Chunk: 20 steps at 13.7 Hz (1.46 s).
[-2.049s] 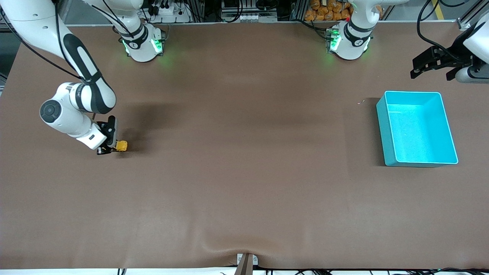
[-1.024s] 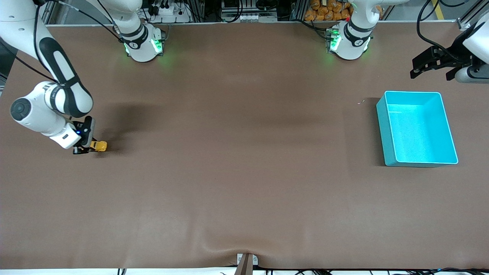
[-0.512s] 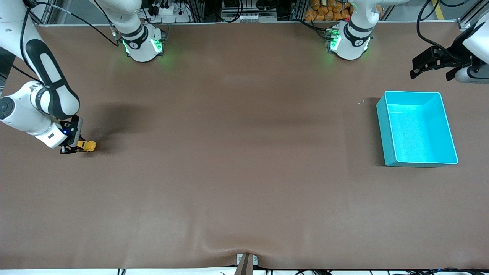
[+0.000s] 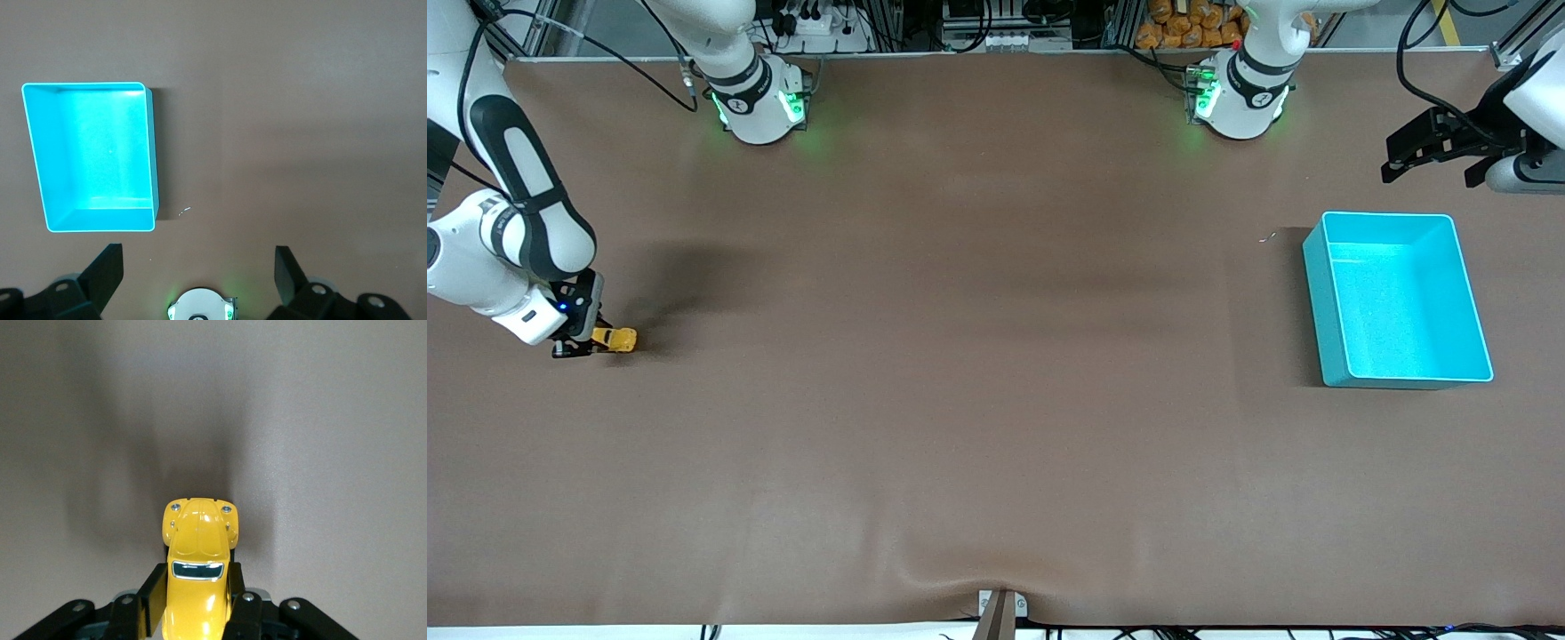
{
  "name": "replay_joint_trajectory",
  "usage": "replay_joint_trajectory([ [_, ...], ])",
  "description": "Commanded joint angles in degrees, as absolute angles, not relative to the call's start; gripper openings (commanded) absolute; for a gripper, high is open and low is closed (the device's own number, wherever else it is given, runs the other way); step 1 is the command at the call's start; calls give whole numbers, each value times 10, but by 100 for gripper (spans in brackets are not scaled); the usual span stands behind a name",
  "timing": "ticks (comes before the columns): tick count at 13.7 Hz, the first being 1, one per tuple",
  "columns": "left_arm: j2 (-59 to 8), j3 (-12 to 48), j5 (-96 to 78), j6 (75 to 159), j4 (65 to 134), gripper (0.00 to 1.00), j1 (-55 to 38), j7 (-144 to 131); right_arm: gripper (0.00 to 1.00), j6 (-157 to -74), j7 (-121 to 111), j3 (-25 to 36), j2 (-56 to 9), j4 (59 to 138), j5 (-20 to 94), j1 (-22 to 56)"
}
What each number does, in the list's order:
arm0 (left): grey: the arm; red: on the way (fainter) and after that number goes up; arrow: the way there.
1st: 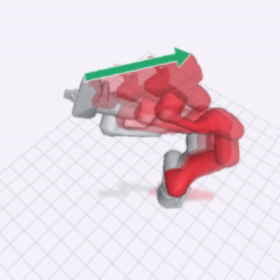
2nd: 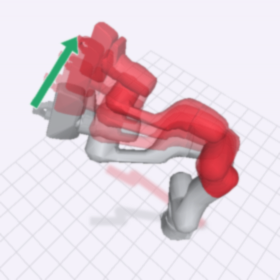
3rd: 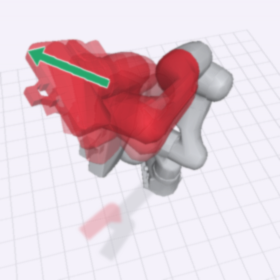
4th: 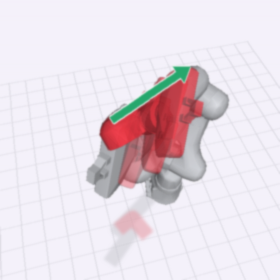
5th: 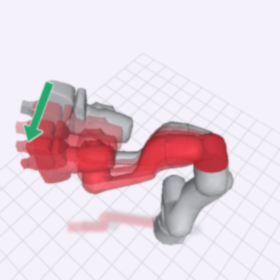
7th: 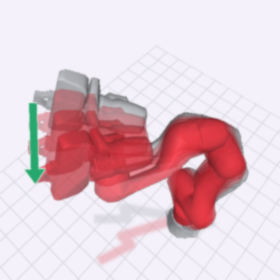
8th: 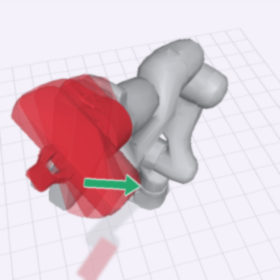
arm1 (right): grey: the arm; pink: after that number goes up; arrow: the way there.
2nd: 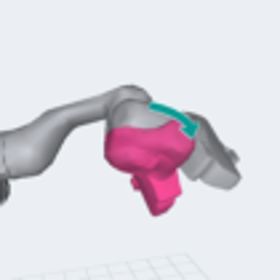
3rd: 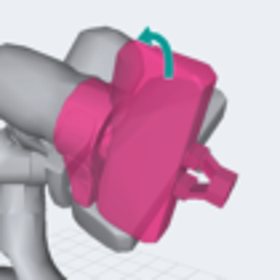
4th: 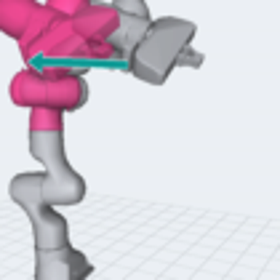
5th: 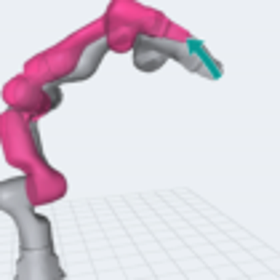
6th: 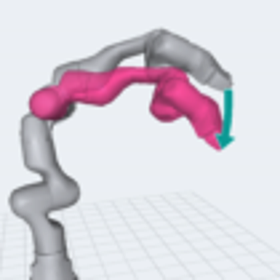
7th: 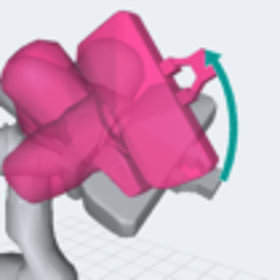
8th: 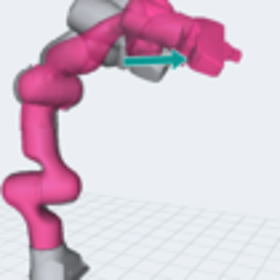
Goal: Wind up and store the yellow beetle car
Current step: 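Drag the yellow car backward along the table with the right gripper, then open the right gripper to release the car toward the bin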
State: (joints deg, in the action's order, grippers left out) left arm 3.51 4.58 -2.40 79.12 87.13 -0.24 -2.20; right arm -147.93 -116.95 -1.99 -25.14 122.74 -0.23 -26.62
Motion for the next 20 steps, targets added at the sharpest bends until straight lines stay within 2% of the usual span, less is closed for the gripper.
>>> replay_joint_trajectory([
  [1,51,47,-34,787,882,100,-1,-30,80,-1479,-1185,-25,-326,1174,-9,-279],
  [2,51,47,-34,787,882,100,-1,-30,100,-1447,-1186,-25,-326,1151,-6,-279],
  [5,51,47,-34,787,882,100,-2,-30,100,-1348,-1184,-25,-327,1085,-4,-277],
  [14,50,47,-34,787,882,100,0,-29,100,-1283,-1180,-25,-326,1049,15,-292],
  [20,49,46,-34,787,883,100,1,-29,100,-1282,-1180,-25,-328,1049,17,-309],
])
